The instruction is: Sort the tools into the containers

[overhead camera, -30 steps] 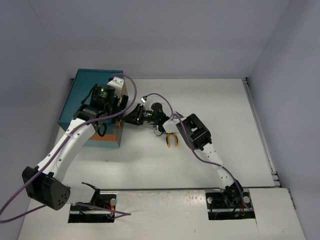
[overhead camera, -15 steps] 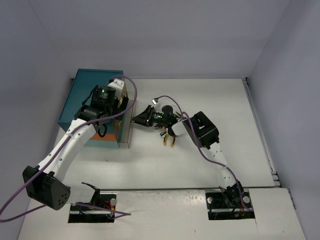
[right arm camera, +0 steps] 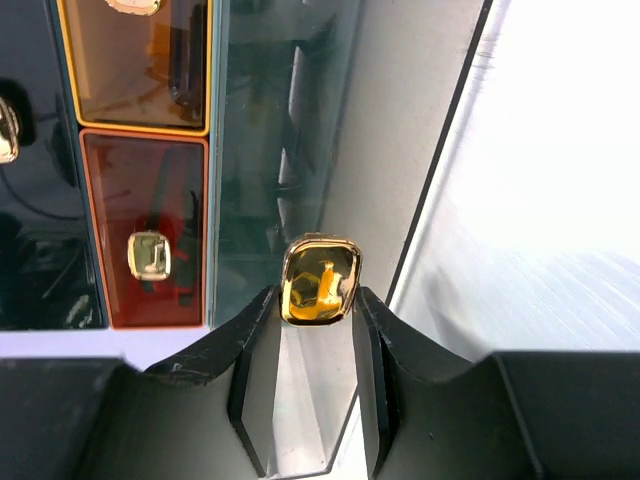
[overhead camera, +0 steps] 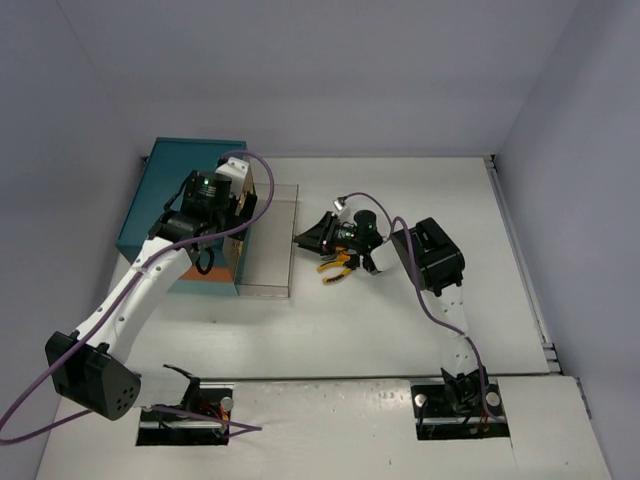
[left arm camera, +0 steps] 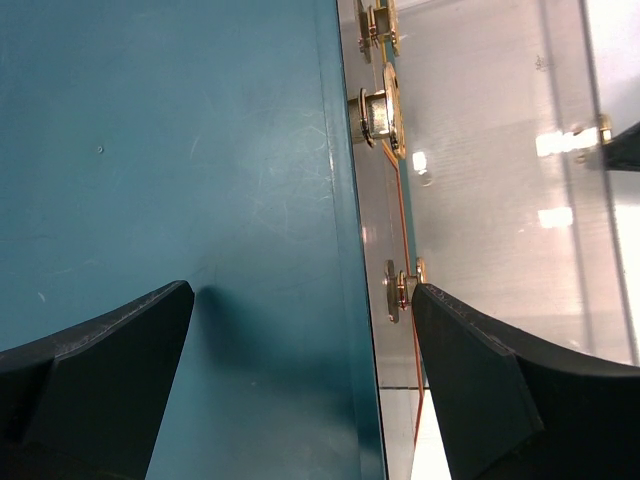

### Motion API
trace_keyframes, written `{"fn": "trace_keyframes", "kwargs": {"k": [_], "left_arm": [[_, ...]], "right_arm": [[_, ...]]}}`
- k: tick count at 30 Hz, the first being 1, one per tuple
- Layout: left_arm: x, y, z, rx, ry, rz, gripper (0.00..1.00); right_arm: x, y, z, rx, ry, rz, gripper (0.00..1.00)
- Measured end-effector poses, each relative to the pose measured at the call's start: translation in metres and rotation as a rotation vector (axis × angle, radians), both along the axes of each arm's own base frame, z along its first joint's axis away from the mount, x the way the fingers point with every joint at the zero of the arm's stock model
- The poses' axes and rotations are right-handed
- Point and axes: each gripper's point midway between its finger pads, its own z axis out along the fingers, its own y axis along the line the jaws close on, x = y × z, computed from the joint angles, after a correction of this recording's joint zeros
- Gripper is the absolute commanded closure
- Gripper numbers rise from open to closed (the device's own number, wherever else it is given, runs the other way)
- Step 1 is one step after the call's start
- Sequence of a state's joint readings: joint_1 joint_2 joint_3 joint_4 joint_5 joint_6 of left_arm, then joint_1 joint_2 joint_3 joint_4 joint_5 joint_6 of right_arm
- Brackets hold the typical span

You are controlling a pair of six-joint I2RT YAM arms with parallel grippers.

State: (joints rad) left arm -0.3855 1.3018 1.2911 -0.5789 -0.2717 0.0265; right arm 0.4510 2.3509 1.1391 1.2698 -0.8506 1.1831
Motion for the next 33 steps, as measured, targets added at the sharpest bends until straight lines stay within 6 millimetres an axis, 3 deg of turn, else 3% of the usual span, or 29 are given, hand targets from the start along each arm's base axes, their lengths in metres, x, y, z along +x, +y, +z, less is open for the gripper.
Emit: {"fn": "trace_keyframes", "kwargs": {"k": [8,13,19,23,33], "left_arm": [[0.0,0.0,0.0,0.002,-0.001,0.002,0.11],[0.0,0.0,0.0,0.002,-0.001,0.002,0.11],[0.0,0.0,0.002,-0.001,-0.001,-0.001,0.11],[0.002,-0.002,0.015,-0.015,-0.023,-0.006,0.11],[-0.006,-0.002,0.05,-0.059,-0.108,-0.018,0.11]], "right_arm": [[0.001,-0.032,-0.004,-0.039,0.0,-0.027,0.97],[0.004,-0.044,-0.005,-0.06,-0.004,-0.039,0.91],[0.007,-0.055,-0.005,-0.109,-0.02,-0.043,0.56],[0.016,-0.063,0.002,-0.131,-0.045,-0.075,0.43],[0.027,-0.095,0.009,-0.322,-0.106,-0.132,0.42]]}}
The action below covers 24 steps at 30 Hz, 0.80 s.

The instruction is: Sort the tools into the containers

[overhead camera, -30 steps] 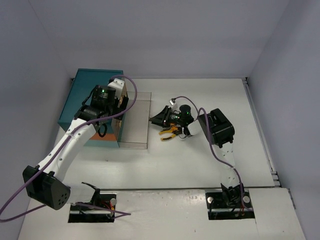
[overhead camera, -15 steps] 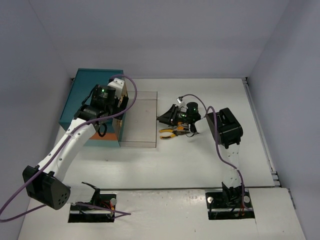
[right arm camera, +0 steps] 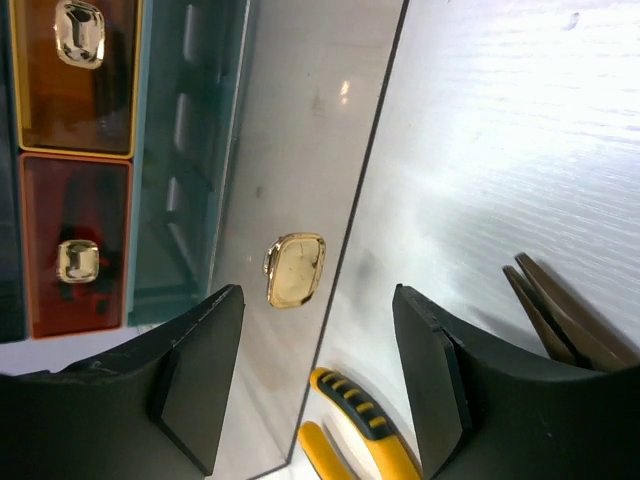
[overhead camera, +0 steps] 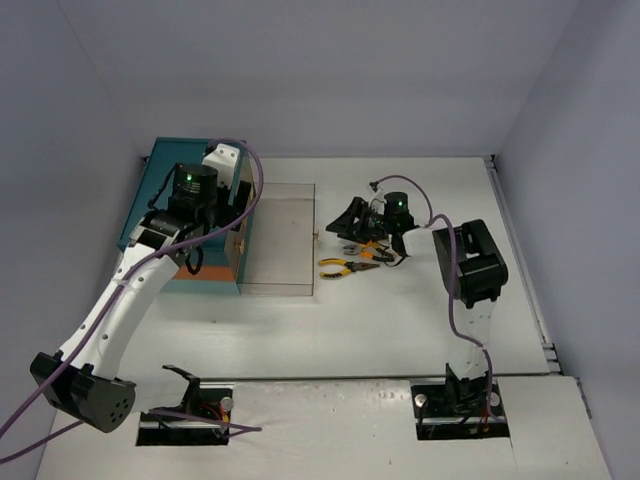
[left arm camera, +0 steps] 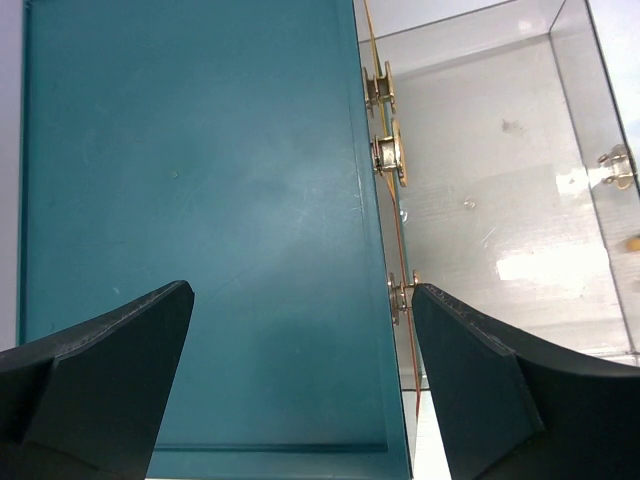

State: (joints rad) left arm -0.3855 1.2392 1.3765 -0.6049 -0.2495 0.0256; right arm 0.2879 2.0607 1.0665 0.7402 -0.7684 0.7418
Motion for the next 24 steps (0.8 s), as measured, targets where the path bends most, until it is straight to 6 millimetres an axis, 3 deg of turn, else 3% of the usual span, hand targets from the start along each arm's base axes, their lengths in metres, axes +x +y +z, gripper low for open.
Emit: {"fn": "trace_keyframes", "kwargs": {"k": [3,8,12,15,19,24], "left_arm": [[-0.003,0.0,0.006,-0.01,-0.011,-0.008,0.11],[-0.01,0.0,0.009,-0.021,-0.013,-0.02,0.11],[-0.016,-0.001,0.013,-0.033,-0.016,-0.035,0.11],[-0.02,-0.002,0.015,-0.041,-0.017,-0.047,0.11],[-0.025,-0.003,0.014,-0.048,-0.015,-0.059,0.11],[-0.035,0.0,0.007,-0.046,0.003,-0.066,0.11]], "right_arm": [[0.008,-0.014,0.011,-0.137,-0.06,-0.006,0.43],[0.022,-0.049,0.055,-0.374,-0.232,-0.039,0.47],[0.016,-0.082,0.064,-0.57,-0.283,-0.067,0.54],[0.004,-0.104,0.051,-0.696,-0.256,-0.067,0.58],[-0.025,-0.123,0.017,-0.816,-0.175,-0.022,0.63],[-0.06,-0.117,-0.012,-0.942,-0.153,0.107,0.65]]}}
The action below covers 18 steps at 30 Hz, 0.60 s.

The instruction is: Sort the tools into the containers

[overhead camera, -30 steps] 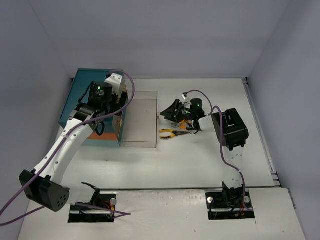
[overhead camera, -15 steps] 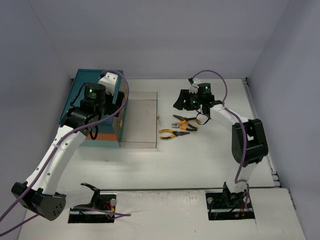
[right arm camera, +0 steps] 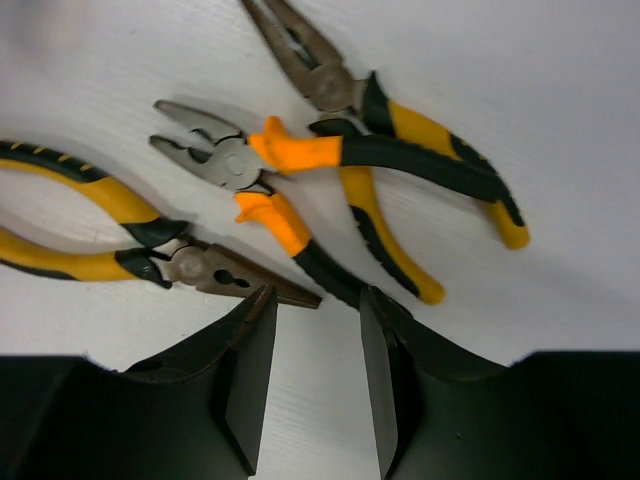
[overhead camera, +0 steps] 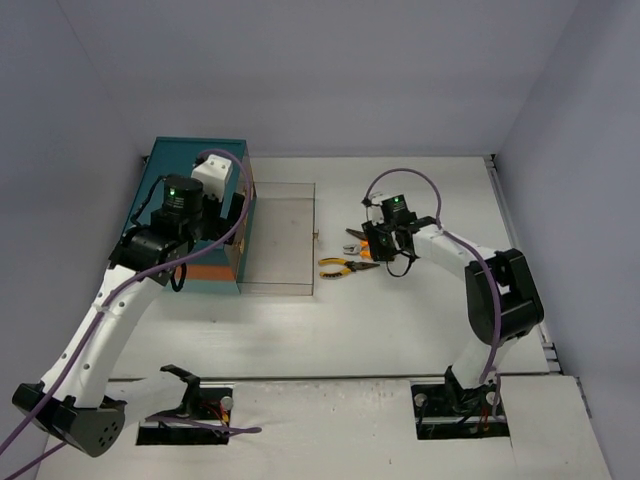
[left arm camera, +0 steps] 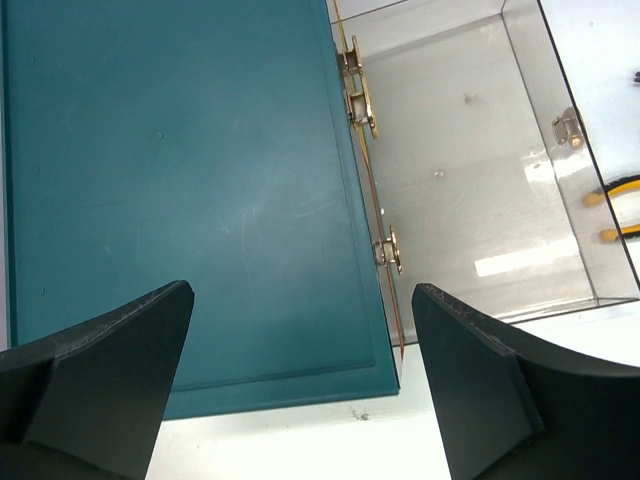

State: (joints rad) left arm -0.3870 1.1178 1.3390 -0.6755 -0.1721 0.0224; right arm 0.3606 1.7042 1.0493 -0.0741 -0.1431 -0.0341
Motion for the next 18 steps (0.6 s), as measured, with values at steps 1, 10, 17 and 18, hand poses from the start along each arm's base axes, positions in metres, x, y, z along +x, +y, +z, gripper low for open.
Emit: {"fn": "trace_keyframes", "kwargs": {"k": [1,10,17,18], "left_arm": [[-0.002,0.001,-0.001,0.0,0.001,-0.001,0.11],[-0.011,0.001,-0.002,-0.004,0.004,-0.014,0.11],[-0.013,0.002,-0.005,0.0,0.014,-0.014,0.11],[-0.013,0.002,-0.005,0.0,0.014,-0.014,0.11]], "right_arm": [[-0.004,0.004,-0.001,-0.022,-0.002,0.024,0.65],[-0.007,0.014,-0.012,-0.164,-0.032,0.13,0.68],[0.002,0.011,-0.03,-0.228,-0.012,0.164,0.68],[0.004,0.012,-0.032,-0.232,-0.012,0.17,0.67]]}}
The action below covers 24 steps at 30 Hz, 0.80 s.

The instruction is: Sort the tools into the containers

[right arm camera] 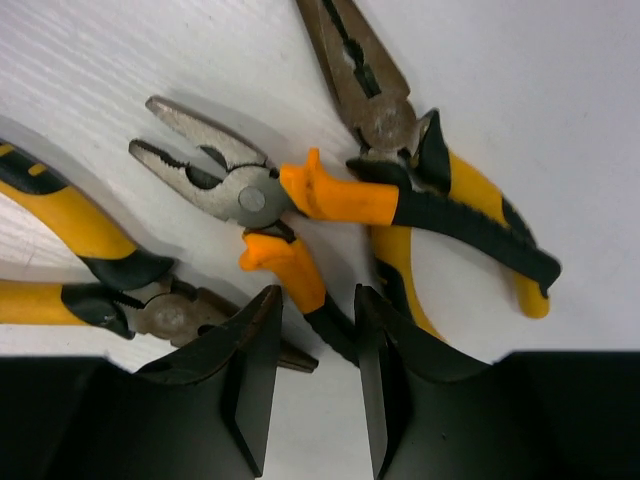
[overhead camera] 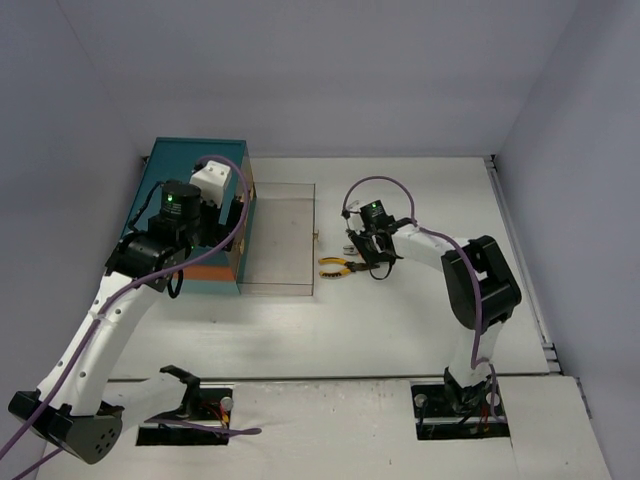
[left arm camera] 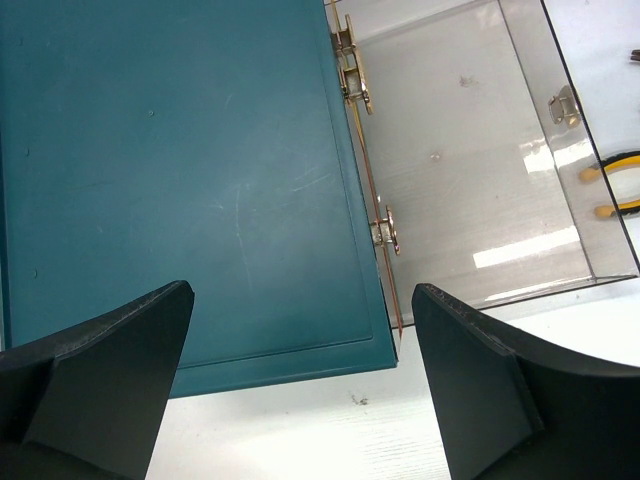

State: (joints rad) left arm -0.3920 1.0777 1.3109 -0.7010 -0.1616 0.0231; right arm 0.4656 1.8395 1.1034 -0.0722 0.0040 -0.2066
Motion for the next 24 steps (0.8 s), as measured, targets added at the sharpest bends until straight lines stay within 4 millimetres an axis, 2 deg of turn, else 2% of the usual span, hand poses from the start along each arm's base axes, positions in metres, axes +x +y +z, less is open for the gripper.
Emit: {"fn": "trace_keyframes", "kwargs": {"k": [4,5,8,10,18,21,24], "left_arm": [[0.0,0.0,0.0,0.0,0.0,0.0,0.11],[0.0,0.0,0.0,0.0,0.0,0.0,0.11],[0.0,0.0,0.0,0.001,0.0,0.0,0.11],[0.0,0.0,0.0,0.001,0.0,0.0,0.11],[-0.001,0.0,-0.005,0.006,0.012,0.0,0.11],[-0.001,0.0,-0.006,0.007,0.015,0.0,0.11],[0.0,0.0,-0.006,0.008,0.016,0.0,0.11]], "right_arm": [[0.008,0.004,0.0,-0.003,-0.009,0.023,0.7],[0.009,0.006,0.0,-0.002,-0.009,0.031,0.73],[0.012,0.011,-0.001,0.014,-0.005,0.055,0.92],[0.013,0.015,-0.002,0.024,-0.003,0.073,1.0],[0.012,0.017,0.002,0.035,-0.004,0.084,1.0],[0.012,0.016,0.018,0.041,-0.027,0.077,1.0],[0.017,0.021,0.054,0.087,-0.092,0.056,1.0]]}}
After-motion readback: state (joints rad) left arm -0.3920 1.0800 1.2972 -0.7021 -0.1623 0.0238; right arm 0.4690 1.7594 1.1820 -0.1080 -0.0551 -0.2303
